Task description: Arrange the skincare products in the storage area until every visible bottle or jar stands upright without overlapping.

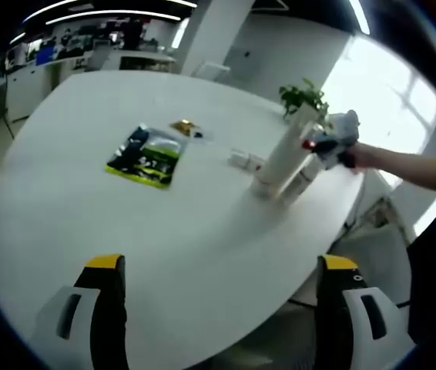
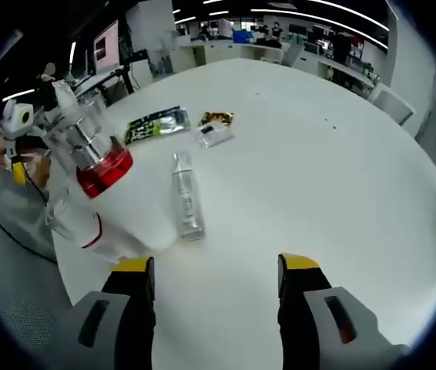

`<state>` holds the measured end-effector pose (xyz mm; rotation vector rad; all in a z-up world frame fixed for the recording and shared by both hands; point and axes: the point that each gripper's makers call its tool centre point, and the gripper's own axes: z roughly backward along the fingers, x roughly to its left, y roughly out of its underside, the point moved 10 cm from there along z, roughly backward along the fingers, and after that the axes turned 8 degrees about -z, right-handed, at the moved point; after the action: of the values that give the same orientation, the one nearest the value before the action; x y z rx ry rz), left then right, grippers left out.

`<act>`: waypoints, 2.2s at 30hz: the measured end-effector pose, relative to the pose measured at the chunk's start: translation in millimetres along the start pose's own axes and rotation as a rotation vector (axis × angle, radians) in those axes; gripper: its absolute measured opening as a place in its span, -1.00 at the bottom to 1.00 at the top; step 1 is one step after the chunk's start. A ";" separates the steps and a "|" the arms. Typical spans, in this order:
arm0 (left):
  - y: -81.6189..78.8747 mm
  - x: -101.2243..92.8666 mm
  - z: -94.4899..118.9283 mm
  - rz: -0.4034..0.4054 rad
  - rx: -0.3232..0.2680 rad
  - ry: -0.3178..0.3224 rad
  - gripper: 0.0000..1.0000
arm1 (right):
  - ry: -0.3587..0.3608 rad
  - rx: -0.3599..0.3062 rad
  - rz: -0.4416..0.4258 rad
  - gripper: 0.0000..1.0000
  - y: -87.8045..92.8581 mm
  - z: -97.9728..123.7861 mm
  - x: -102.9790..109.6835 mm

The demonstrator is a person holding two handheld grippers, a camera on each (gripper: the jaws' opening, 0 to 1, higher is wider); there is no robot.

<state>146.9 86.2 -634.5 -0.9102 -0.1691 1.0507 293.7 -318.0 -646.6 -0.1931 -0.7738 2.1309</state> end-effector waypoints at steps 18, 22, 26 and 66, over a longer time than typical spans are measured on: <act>-5.1 8.8 -7.3 0.045 -0.008 -0.001 0.87 | -0.045 0.034 0.117 0.17 -15.4 -29.8 -6.0; -3.4 10.0 -11.1 0.049 0.003 0.002 0.86 | -0.054 0.037 0.139 0.12 -18.6 -36.0 -7.1; -2.4 11.3 -13.1 0.052 0.012 0.006 0.86 | -0.058 0.047 0.160 0.11 -22.6 -41.9 -7.9; 3.8 21.7 -24.8 0.069 0.050 0.008 0.84 | -0.265 0.130 0.520 -0.48 -73.1 -92.6 0.9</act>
<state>168.6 90.4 -659.2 -0.8803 -0.1045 1.1105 377.9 -241.3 -677.2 -0.0429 -0.7919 2.7315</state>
